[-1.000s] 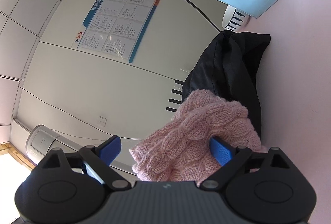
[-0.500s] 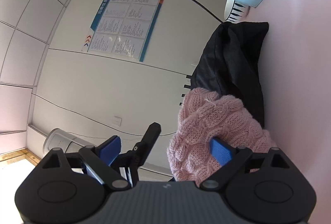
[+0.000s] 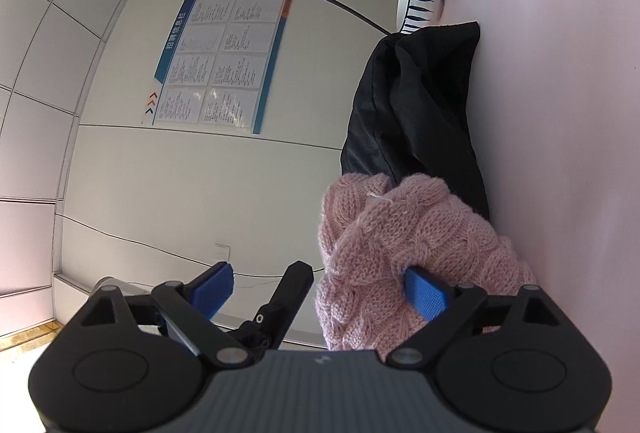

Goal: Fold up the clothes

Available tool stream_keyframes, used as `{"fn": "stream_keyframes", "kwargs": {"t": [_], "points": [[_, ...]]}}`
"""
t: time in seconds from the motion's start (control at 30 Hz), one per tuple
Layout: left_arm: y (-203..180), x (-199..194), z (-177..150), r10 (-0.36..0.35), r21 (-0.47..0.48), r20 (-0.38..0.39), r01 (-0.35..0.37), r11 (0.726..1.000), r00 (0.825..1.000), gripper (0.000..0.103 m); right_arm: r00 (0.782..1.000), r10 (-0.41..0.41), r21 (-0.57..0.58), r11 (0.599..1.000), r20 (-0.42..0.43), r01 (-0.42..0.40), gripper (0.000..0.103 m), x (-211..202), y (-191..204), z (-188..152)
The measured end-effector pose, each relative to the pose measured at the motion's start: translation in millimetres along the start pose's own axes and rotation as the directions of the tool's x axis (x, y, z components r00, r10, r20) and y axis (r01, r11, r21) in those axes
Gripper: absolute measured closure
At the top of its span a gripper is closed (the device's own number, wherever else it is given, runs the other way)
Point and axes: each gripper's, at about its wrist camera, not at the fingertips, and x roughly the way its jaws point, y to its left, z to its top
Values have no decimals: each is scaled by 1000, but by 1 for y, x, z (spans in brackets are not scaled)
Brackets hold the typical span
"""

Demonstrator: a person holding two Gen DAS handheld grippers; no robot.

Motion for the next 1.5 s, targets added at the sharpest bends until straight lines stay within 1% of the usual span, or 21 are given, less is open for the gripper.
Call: {"fn": "stream_keyframes", "kwargs": {"t": [0.1, 0.13, 0.2, 0.37, 0.5, 0.57, 0.63, 0.7, 0.77, 0.83, 0.87, 0.93, 1.0, 1.07, 1.1, 1.17, 1.23, 1.3, 1.4, 1.43, 1.5], "points": [[-4, -3, 4, 8, 8, -10, -8, 1000, 1000, 14, 1000, -12, -21, 1000, -2, 12, 6, -1, 7, -1], [-4, -5, 5, 5, -1, -11, -5, 1000, 1000, 14, 1000, -10, -19, 1000, 1, 10, 5, -2, 9, -1], [-5, -9, 8, 0, -19, -10, 0, 1000, 1000, 10, 1000, -5, -19, 1000, 7, 5, 4, -7, 13, -2], [-16, -22, 15, -13, -26, -3, 13, 1000, 1000, 8, 999, 11, -47, 999, 35, -10, 4, -25, 24, -1], [-24, -31, 17, -28, -68, 18, 29, 997, 999, 7, 997, 21, -15, 1000, 72, -20, 3, -42, 26, 3], [-31, -36, 18, -18, -59, 34, 20, 998, 999, 7, 996, 23, -15, 1000, 87, -22, 3, -51, 29, 3], [-42, -44, 19, 3, -33, 72, -1, 999, 997, 7, 994, 29, -21, 999, 102, -27, 3, -65, 34, 4], [-55, -52, 19, 6, -11, 107, -4, 1000, 994, 7, 993, 34, -27, 999, 116, -31, 3, -80, 40, 5], [-73, -60, 19, -20, 17, 137, 17, 1000, 990, 7, 990, 34, -38, 999, 133, -29, 3, -99, 47, 7], [-101, -67, 13, -76, 79, 157, 64, 995, 985, 7, 987, 12, -67, 998, 159, -2, 3, -126, 58, 8], [-113, -67, 9, -107, 110, 148, 91, 990, 983, 7, 985, 0, -83, 996, 172, 14, 3, -140, 64, 8], [-147, -61, -5, -182, 186, 89, 163, 969, 979, 7, 977, -35, -126, 990, 209, 63, 3, -173, 76, 7], [-181, -52, -25, -241, 244, 21, 229, 942, 970, 7, 965, -63, -157, 982, 253, 106, 3, -208, 86, 5], [-215, -37, -51, -289, 277, -58, 294, 915, 955, 7, 948, -86, -163, 976, 305, 141, 3, -246, 92, 4], [-227, -31, -61, -301, 283, -88, 314, 906, 950, 7, 937, -98, -161, 974, 334, 160, 3, -265, 94, 2], [-256, -15, -87, -318, 295, -163, 354, 888, 934, 7, 909, -127, -158, 966, 398, 205, 3, -305, 98, -1], [-277, -5, -109, -339, 304, -219, 394, 867, 915, 7, 867, -177, -161, 947, 465, 279, 3, -343, 103, -5], [-298, 2, -133, -345, 326, -261, 419, 847, 902, 7, 828, -215, -161, 926, 518, 341, 3, -376, 106, -9], [-323, 5, -169, -342, 360, -304, 439, 823, 889, 7, 772, -273, -125, 903, 574, 411, 3, -424, 106, -15], [-330, 6, -180, -336, 371, -320, 443, 816, 886, 7, 750, -296, -113, 891, 592, 441, 3, -438, 106, -17], [-338, 9, -200, -311, 403, -343, 438, 804, 886, 7, 689, -364, -100, 839, 627, 534, 3, -461, 106, -23]]}}
